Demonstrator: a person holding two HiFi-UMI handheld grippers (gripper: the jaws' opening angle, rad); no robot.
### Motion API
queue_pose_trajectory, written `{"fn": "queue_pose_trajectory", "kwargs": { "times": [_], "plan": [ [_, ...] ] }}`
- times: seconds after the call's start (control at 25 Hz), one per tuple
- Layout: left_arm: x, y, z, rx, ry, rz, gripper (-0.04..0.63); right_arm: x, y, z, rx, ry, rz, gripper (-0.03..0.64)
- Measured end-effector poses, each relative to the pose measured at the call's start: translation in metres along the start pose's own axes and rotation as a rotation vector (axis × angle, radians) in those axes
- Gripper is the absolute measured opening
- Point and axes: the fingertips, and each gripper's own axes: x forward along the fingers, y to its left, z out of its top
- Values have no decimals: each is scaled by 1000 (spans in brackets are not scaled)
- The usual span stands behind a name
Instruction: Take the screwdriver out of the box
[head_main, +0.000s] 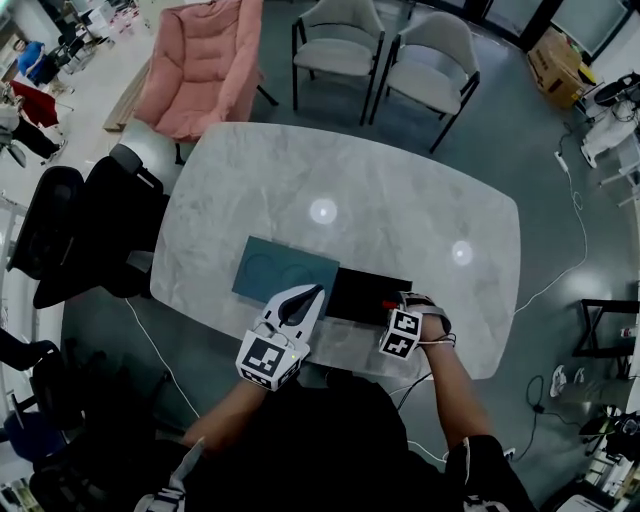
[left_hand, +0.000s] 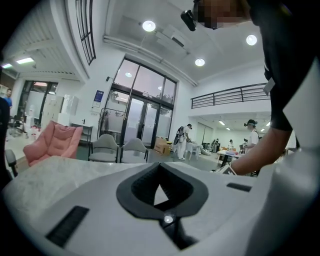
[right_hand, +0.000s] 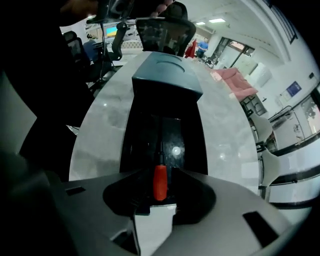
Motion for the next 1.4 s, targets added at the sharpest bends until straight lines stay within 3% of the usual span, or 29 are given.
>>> {"fn": "queue_pose_trajectory", "kwargs": {
  "times": [0.2, 0.32, 0.68, 1.0, 1.4],
  "plan": [
    [-8, 13, -1, -6, -3, 34, 5, 16, 3, 1, -11, 33, 57, 149],
    [-12, 12, -5, -12, 3, 24, 5, 22, 1, 2, -12, 39, 54, 118],
    [-14, 17, -1, -8, -6, 34, 5, 23, 0, 1, 26, 2, 25, 110],
    [-10, 6, 3, -1, -8, 6, 5, -7, -15, 11, 175, -92, -102, 110],
    [-7, 13, 21, 43, -45, 16, 5, -85, -49, 37, 445, -391, -357, 110]
  ]
}}
